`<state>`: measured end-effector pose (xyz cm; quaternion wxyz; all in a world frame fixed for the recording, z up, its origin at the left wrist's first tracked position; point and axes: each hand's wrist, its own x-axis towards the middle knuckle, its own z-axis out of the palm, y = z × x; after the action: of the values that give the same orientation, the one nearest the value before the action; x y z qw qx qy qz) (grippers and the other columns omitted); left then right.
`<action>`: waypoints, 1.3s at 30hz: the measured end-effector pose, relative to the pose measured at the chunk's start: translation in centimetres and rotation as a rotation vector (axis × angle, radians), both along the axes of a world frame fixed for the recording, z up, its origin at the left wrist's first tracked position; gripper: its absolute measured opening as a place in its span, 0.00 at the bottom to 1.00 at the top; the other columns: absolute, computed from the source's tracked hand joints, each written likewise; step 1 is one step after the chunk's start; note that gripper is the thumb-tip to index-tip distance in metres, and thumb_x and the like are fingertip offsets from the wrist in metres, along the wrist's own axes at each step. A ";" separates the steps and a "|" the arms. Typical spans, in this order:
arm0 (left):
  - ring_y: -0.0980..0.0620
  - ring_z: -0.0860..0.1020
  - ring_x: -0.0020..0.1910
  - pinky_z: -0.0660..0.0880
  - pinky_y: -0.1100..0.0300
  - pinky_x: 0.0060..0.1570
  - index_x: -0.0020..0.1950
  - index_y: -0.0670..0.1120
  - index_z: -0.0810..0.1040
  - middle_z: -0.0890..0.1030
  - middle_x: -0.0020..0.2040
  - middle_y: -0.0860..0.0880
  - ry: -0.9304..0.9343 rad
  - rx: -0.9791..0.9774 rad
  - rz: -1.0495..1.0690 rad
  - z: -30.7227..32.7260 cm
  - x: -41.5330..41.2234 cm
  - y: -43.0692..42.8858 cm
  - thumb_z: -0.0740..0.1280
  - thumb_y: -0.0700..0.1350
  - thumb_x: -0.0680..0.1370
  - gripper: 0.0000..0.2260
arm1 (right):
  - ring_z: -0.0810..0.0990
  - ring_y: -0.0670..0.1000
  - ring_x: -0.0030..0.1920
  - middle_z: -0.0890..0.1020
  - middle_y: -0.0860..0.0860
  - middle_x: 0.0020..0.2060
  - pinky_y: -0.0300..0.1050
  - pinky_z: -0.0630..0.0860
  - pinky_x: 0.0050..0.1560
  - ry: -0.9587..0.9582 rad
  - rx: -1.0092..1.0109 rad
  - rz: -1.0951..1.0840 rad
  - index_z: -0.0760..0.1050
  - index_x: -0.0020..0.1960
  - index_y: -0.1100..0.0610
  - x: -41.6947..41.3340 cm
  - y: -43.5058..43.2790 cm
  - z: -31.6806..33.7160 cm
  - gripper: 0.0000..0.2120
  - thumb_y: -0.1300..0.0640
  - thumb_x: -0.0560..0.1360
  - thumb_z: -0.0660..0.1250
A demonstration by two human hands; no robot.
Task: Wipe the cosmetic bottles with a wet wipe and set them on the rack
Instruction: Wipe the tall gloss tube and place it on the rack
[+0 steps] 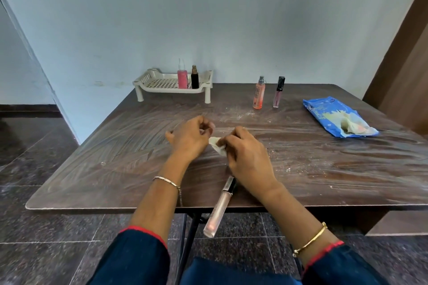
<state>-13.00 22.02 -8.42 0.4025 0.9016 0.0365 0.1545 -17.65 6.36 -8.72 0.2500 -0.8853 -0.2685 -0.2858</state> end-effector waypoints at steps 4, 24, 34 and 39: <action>0.55 0.77 0.48 0.65 0.44 0.62 0.48 0.57 0.74 0.78 0.45 0.60 -0.108 0.092 0.203 1.2 -2.8 -1.0 0.65 0.51 0.77 0.01 | 0.77 0.50 0.39 0.76 0.50 0.43 0.48 0.77 0.37 0.083 0.007 -0.005 0.80 0.48 0.57 -1.7 -0.5 -1.0 0.07 0.65 0.71 0.69; 0.45 0.73 0.62 0.67 0.51 0.64 0.69 0.46 0.70 0.77 0.62 0.45 0.371 0.612 -0.544 -18.5 -17.4 -10.3 0.59 0.46 0.77 0.19 | 0.71 0.44 0.42 0.74 0.47 0.41 0.28 0.64 0.39 0.293 0.137 0.039 0.81 0.44 0.53 -1.7 -1.5 -2.9 0.10 0.66 0.70 0.65; 0.48 0.79 0.47 0.74 0.53 0.47 0.51 0.49 0.77 0.82 0.48 0.50 0.217 0.184 -0.272 -17.7 -16.3 -8.0 0.66 0.39 0.69 0.12 | 0.77 0.48 0.44 0.78 0.50 0.42 0.39 0.72 0.45 0.272 0.224 0.044 0.82 0.44 0.53 -1.7 -1.7 -3.1 0.10 0.65 0.70 0.66; 0.54 0.82 0.43 0.79 0.58 0.47 0.47 0.46 0.78 0.83 0.45 0.51 0.182 -0.328 -0.230 -12.7 -16.9 -5.8 0.69 0.32 0.69 0.12 | 0.78 0.46 0.42 0.81 0.50 0.41 0.39 0.74 0.44 0.344 0.357 0.050 0.82 0.43 0.51 -1.3 -2.2 -3.1 0.10 0.64 0.69 0.67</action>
<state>-29.89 16.24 -21.14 0.5539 0.8324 -0.0060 0.0177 -18.91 4.21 -11.79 0.4517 -0.8557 -0.1891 -0.1676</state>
